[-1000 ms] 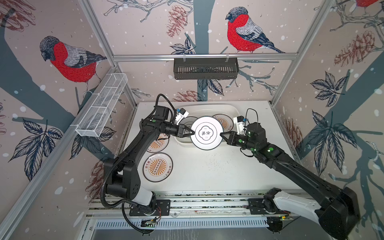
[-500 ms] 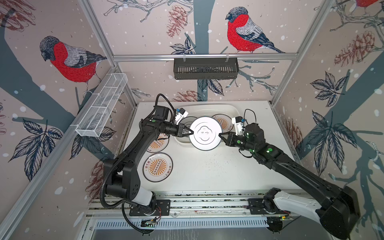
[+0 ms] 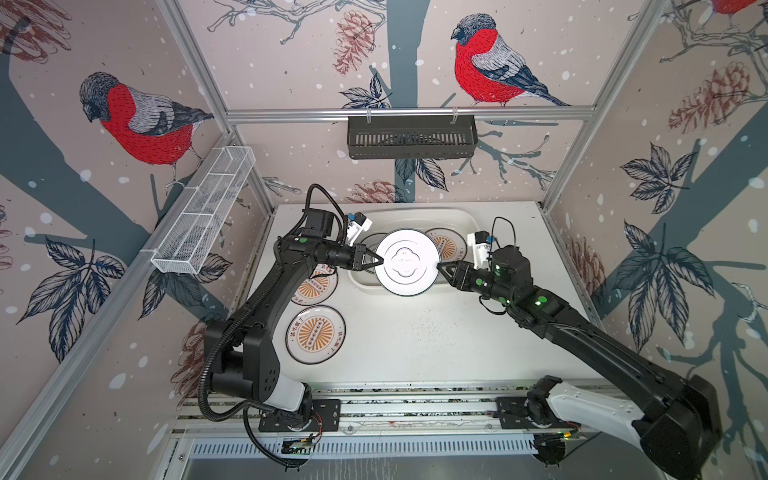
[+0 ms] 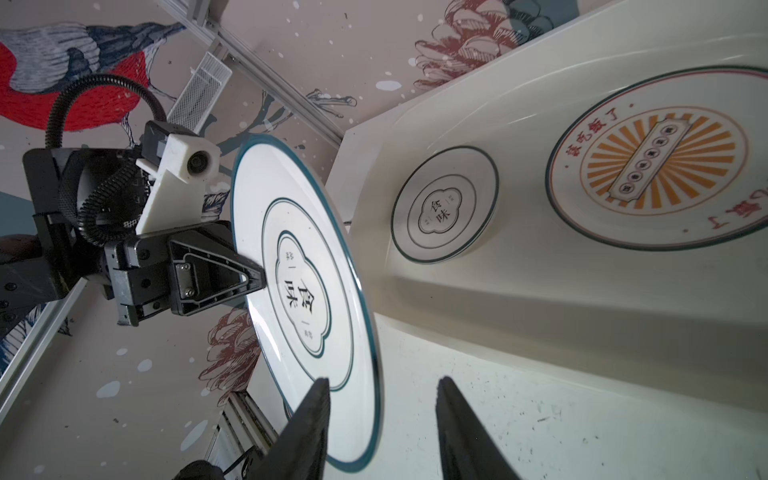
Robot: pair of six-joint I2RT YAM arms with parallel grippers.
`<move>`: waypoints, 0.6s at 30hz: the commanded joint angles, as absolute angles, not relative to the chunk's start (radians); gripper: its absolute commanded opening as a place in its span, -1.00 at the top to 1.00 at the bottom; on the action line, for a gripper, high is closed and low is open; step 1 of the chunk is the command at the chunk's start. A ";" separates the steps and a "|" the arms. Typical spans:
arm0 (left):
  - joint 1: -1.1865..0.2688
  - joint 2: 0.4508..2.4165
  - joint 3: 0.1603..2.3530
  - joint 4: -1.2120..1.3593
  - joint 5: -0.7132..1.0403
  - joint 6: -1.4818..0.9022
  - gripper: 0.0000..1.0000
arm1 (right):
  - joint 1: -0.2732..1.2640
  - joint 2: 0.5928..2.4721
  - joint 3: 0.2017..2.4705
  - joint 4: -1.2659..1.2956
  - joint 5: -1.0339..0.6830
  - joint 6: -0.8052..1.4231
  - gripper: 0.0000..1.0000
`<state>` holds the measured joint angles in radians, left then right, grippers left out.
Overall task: Place the plates into the plastic bin on the countertop
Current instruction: 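Open and withdraw the right gripper while the left gripper carries the plate over the bin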
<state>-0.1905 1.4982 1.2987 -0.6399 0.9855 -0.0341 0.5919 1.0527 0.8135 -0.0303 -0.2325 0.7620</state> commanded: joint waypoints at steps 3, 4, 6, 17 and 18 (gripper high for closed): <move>-0.175 1.528 1.366 -0.624 0.933 -0.002 1.00 | 0.528 0.959 0.786 -0.044 -0.207 0.804 0.12; -0.175 1.539 1.384 -0.622 0.921 -0.009 1.00 | 0.516 0.938 0.789 -0.067 -0.202 0.805 0.12; -0.176 1.571 1.418 -0.595 0.893 -0.053 1.00 | 0.503 0.907 0.790 -0.111 -0.189 0.807 0.12; -0.183 1.846 1.572 -0.343 0.883 -0.399 1.00 | 0.488 0.785 0.740 -0.253 -0.138 0.876 0.11; -0.191 1.865 1.586 -0.330 0.859 -0.420 1.00 | 0.485 0.783 0.740 -0.269 -0.135 0.876 0.11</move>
